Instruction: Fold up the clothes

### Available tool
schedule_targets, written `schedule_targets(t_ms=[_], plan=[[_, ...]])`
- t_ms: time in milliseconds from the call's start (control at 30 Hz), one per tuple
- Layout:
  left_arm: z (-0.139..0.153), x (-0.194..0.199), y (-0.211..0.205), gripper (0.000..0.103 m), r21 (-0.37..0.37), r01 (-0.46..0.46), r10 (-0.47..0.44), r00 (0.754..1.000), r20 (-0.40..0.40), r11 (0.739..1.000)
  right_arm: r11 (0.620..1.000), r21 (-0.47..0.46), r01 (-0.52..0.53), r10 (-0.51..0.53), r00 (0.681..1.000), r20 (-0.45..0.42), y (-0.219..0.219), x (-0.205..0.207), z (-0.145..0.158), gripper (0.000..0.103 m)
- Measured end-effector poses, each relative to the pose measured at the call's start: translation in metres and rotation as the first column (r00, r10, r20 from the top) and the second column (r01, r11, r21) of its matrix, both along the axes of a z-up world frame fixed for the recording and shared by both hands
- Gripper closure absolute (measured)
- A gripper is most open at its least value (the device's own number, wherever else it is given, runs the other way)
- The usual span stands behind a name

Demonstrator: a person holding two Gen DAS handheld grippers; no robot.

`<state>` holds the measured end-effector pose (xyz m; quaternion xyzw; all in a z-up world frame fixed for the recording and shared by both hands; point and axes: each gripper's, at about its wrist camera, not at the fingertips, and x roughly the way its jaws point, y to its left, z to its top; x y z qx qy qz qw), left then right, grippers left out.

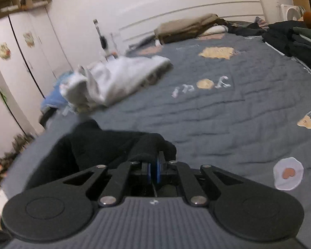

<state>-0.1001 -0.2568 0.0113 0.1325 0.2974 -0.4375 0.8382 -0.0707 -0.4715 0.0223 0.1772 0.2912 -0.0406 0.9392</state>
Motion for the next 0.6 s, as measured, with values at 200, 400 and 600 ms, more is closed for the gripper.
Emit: schedule_targets(t_ms=[200, 400, 600], plan=[[0.022, 0.027, 0.004, 0.040, 0.036, 0.096, -0.101, 0.978, 0.185, 0.995, 0.993, -0.045, -0.105, 0.108, 0.991, 0.073, 0.000, -0.014, 0.002, 0.098], [0.043, 0.054, -0.019, 0.038, 0.109, 0.225, -0.248, 0.922, 0.296, 0.968, 0.964, -0.153, -0.215, 0.236, 0.963, 0.133, 0.020, -0.030, 0.009, 0.097], [0.031, 0.067, -0.044, 0.018, 0.282, 0.302, -0.390, 0.854, 0.344, 0.911, 0.961, -0.119, -0.250, 0.265, 0.955, 0.134, 0.016, -0.033, 0.015, 0.096]])
